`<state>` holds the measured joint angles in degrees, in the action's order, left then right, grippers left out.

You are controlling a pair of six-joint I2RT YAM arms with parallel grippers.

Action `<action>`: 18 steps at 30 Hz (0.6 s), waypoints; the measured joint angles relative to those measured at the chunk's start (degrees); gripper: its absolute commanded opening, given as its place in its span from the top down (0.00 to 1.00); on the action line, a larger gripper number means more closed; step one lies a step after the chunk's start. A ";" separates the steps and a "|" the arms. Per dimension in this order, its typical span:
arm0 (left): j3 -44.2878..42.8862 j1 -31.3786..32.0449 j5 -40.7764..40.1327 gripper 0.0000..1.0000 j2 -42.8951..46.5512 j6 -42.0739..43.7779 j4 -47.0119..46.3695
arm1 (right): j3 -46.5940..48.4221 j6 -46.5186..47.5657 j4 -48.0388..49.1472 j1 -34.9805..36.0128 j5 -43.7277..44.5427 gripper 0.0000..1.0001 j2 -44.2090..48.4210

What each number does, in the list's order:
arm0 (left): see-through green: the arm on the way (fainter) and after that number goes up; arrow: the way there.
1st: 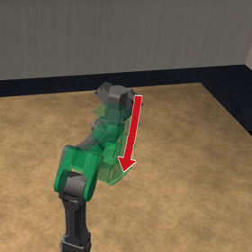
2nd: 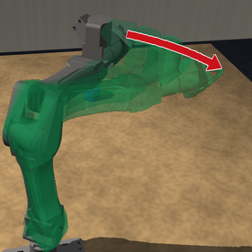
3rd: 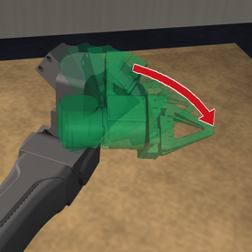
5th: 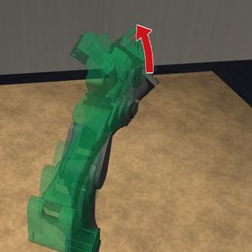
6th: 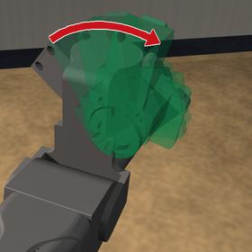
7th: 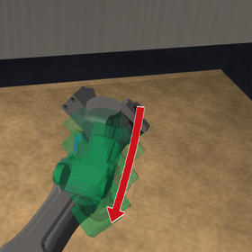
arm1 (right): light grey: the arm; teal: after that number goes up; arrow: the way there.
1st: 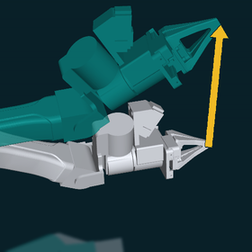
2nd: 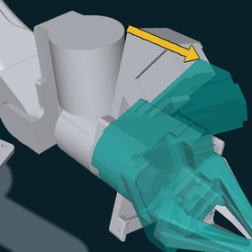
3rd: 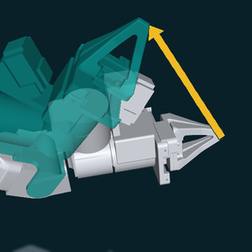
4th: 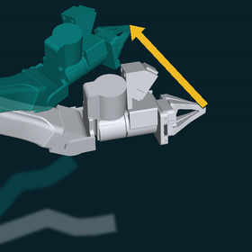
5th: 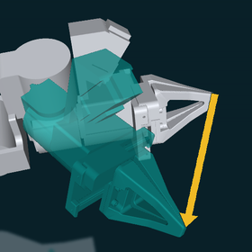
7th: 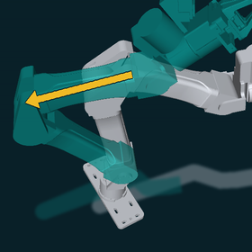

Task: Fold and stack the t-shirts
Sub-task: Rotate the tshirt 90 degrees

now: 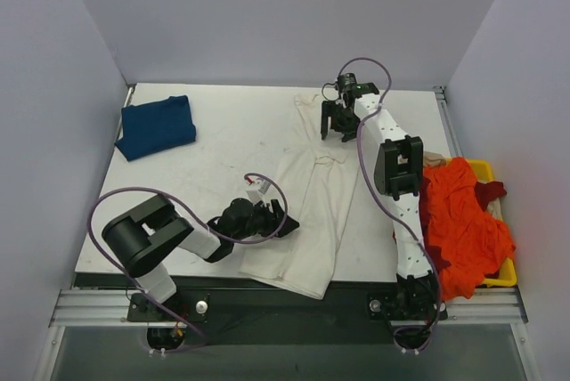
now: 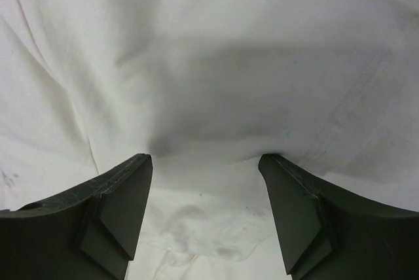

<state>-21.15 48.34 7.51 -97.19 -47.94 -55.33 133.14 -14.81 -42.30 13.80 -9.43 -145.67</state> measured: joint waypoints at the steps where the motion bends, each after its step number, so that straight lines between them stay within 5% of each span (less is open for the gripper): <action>1: 0.00 0.02 -0.33 0.37 1.64 0.63 2.43 | -0.50 0.02 0.09 0.00 -0.37 0.30 0.35; 10: -1.22 1.03 -4.59 0.37 13.46 5.51 17.42 | -20.13 0.13 4.28 1.07 -1.09 0.30 17.90; 18: -1.51 2.78 -4.83 0.37 12.24 6.69 21.77 | -39.06 -1.84 13.53 4.87 -1.97 0.30 33.81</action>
<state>-22.65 51.11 2.68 -84.95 -41.25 -33.56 94.08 -16.64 -28.77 18.68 -11.40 -111.85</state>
